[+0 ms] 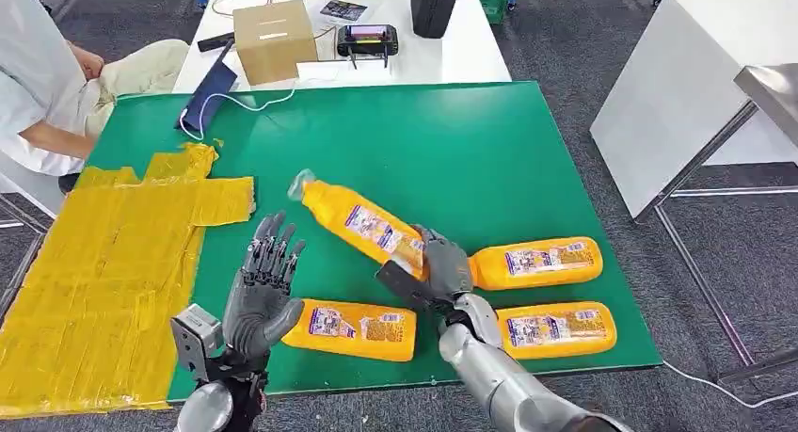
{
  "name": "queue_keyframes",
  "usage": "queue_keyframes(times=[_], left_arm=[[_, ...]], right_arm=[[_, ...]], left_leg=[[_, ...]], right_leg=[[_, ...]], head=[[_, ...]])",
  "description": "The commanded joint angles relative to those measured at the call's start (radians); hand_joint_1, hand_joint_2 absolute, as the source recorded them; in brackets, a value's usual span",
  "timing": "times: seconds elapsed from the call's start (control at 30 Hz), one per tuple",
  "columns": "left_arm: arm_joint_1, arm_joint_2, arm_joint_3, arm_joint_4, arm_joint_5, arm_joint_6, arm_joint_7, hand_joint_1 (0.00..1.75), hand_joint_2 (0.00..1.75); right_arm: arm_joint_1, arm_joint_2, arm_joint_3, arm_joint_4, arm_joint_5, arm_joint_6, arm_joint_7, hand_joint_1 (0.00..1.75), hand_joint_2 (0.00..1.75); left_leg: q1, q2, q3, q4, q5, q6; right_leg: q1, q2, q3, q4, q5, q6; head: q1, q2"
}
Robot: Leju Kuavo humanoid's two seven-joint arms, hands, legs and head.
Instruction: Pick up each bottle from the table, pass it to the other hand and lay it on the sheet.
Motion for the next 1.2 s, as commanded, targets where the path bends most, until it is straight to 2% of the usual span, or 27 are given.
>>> queue_keyframes(times=[0.03, 0.17, 0.4, 0.53, 0.7, 0.73, 0.87, 0.9, 0.97, 1.2], left_arm=[[-0.003, 0.007, 0.019, -0.01, -0.039, 0.009, 0.009, 0.0, 1.75], [0.0, 0.008, 0.016, -0.008, -0.047, 0.01, 0.014, 0.0, 1.75], [0.001, 0.009, 0.015, -0.011, -0.048, 0.01, 0.014, 0.0, 1.75], [0.012, 0.014, 0.023, -0.021, -0.052, 0.016, 0.017, 0.0, 1.75], [0.021, 0.017, 0.029, -0.026, -0.054, 0.014, 0.019, 0.0, 1.75], [0.018, 0.016, 0.027, -0.025, -0.054, 0.012, 0.02, 0.0, 1.75], [0.022, 0.018, 0.024, -0.033, -0.054, 0.009, 0.021, 0.0, 1.75], [0.024, 0.018, 0.026, -0.036, -0.053, 0.007, 0.022, 0.0, 1.75], [0.027, 0.017, 0.031, -0.042, -0.05, 0.002, 0.024, 0.0, 1.75], [0.027, 0.017, 0.032, -0.045, -0.05, 0.0, 0.025, 0.0, 1.75]], right_arm=[[0.266, -0.055, -0.124, -0.666, -0.11, 0.066, -0.045, 1.75, 1.75], [0.341, -0.057, -0.059, -0.812, -0.115, 0.077, -0.062, 1.75, 1.75], [0.349, -0.054, -0.043, -0.819, -0.114, 0.081, -0.064, 1.75, 1.75], [0.372, -0.065, 0.076, -0.83, -0.107, 0.144, -0.087, 1.75, 1.75], [0.354, -0.078, 0.223, -0.762, 0.046, 0.125, -0.037, 1.75, 1.75], [0.334, -0.078, 0.232, -0.715, 0.025, 0.137, -0.019, 1.75, 1.75], [0.289, -0.088, 0.242, -0.616, 0.059, 0.145, 0.013, 1.75, 1.75], [0.273, -0.092, 0.257, -0.587, 0.086, 0.167, 0.038, 1.75, 1.75], [0.232, -0.096, 0.3, -0.515, 0.141, 0.243, 0.104, 1.75, 1.75], [0.224, -0.089, 0.301, -0.495, 0.141, 0.246, 0.103, 1.75, 1.75]], left_leg=[[0.001, -0.006, 0.0, 0.0, -0.001, -0.001], [0.001, -0.006, -0.001, 0.001, -0.002, -0.001], [0.0, -0.003, -0.003, 0.0, -0.001, -0.001], [0.001, -0.002, -0.001, 0.0, -0.002, -0.001], [0.001, -0.001, 0.001, -0.002, -0.003, -0.002], [0.001, -0.001, -0.002, -0.001, -0.002, -0.001], [0.002, -0.001, 0.001, -0.001, -0.002, -0.001], [0.001, 0.0, -0.002, -0.001, -0.001, -0.001], [0.001, 0.0, 0.0, -0.001, -0.002, -0.001], [0.001, -0.003, -0.003, -0.001, -0.001, -0.001]], right_leg=[[0.0, 0.002, 0.001, 0.0, -0.002, -0.001], [0.0, 0.003, 0.001, 0.001, -0.003, -0.002], [0.0, 0.003, -0.003, 0.0, -0.001, -0.001], [0.0, 0.007, -0.001, -0.001, -0.002, -0.002], [0.0, 0.009, 0.001, -0.001, -0.002, -0.002], [0.001, 0.006, -0.002, -0.001, -0.001, -0.002], [0.001, 0.008, 0.0, -0.002, -0.001, -0.002], [0.001, 0.005, -0.002, -0.002, 0.0, -0.001], [0.001, 0.01, 0.0, -0.002, -0.001, -0.002], [0.001, 0.004, -0.002, -0.001, -0.001, -0.001]], head=[[0.0, 0.0], [0.0, 0.0], [0.0, 0.0], [0.0, 0.0], [0.0, 0.0], [0.0, 0.0], [0.0, 0.0], [0.0, 0.0], [0.0, 0.0], [0.0, 0.0]])
